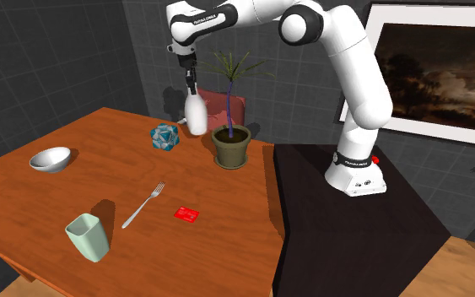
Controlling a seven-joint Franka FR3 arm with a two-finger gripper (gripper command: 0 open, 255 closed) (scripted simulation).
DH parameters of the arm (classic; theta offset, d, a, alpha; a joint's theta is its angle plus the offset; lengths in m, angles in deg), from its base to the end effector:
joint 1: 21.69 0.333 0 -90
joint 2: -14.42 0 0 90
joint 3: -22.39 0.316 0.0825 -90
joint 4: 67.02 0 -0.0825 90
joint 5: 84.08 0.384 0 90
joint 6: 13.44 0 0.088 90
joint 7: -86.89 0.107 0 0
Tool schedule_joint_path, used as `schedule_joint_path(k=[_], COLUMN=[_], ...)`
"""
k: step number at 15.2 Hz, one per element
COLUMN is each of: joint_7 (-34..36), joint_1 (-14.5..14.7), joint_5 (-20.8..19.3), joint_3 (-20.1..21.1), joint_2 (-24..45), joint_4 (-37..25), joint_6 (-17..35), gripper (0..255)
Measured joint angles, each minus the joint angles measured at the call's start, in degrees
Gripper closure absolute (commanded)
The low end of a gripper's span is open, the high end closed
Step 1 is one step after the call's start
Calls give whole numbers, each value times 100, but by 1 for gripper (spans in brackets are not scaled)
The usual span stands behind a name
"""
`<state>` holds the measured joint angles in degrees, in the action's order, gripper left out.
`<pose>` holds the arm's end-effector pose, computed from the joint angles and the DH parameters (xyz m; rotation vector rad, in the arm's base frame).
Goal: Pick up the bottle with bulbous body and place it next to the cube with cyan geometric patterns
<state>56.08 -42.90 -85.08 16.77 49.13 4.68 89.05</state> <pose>0.6489 -0.3114 0.4053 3.1026 0.1387 -0.1443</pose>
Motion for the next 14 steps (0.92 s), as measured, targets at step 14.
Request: schedule_joint_path(k=[14], joint_7=[46], joint_1=[6], joint_5=[12], joint_3=[16], joint_2=[294], joint_4=[626], joint_6=[918], gripper=[255])
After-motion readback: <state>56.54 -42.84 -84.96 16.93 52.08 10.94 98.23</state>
